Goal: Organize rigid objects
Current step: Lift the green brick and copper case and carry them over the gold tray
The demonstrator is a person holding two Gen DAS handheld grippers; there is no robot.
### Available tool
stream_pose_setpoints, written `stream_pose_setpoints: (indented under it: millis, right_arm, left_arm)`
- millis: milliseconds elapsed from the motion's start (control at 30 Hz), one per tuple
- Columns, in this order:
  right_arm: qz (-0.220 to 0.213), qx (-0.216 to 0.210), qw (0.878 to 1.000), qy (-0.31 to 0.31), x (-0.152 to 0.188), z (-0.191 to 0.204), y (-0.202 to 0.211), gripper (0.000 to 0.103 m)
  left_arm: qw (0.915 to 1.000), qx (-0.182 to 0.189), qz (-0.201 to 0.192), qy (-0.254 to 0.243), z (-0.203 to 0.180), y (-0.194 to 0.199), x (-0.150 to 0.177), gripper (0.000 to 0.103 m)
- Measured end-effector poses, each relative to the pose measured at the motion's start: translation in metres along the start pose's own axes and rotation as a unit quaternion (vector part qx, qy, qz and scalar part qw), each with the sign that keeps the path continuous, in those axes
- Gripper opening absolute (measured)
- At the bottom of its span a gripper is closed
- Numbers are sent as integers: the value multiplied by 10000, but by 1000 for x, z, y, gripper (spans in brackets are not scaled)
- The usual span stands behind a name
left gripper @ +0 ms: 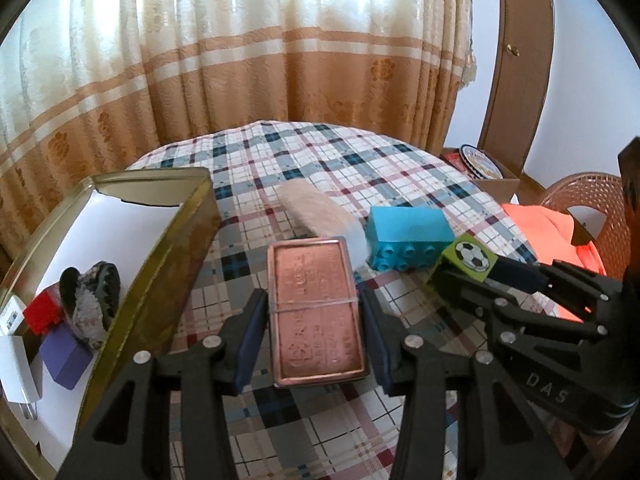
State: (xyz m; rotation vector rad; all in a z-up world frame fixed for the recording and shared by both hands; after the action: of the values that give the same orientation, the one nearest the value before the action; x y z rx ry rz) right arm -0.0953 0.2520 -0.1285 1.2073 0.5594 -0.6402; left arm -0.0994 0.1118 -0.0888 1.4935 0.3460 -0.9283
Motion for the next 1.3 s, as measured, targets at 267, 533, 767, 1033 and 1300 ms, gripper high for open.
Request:
stream_pose_setpoints:
  millis: [267, 533, 767, 1033, 1300]
  right_arm:
    - [-17, -11, 10000, 25, 0, -1, 0, 46]
    - [-123, -36, 9998, 171, 1, 5, 3, 46]
    - [-226, -74, 9994, 236, 2, 7, 7, 46]
    - [-412, -86, 9984, 380, 3, 12, 13, 46]
    - [-563, -111, 9974, 443, 4, 14, 18, 46]
  left_arm:
    - [9999, -113, -24, 66, 4, 7, 6, 46]
    - [9996, -231, -127, -49, 0, 12, 7, 46]
    - [9995, -268, -180, 54, 5, 14, 7, 46]
    - [9990, -311, -289, 137, 7, 19, 8, 46]
    - [9984, -348, -403, 191, 10, 24, 9, 46]
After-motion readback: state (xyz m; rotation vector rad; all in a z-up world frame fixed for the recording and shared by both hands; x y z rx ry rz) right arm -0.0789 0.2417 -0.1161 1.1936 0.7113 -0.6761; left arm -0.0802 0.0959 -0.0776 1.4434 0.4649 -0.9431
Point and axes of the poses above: each gripper's, at about its wrist camera, not at the fingertips, and y roughly against the way its jaws point, z to its left, x to its underside, the point moved 1 cm from there along -y, roughly the way its jaws point, and after that the axes turned 10 degrees about -y, right-handed, at the moved point
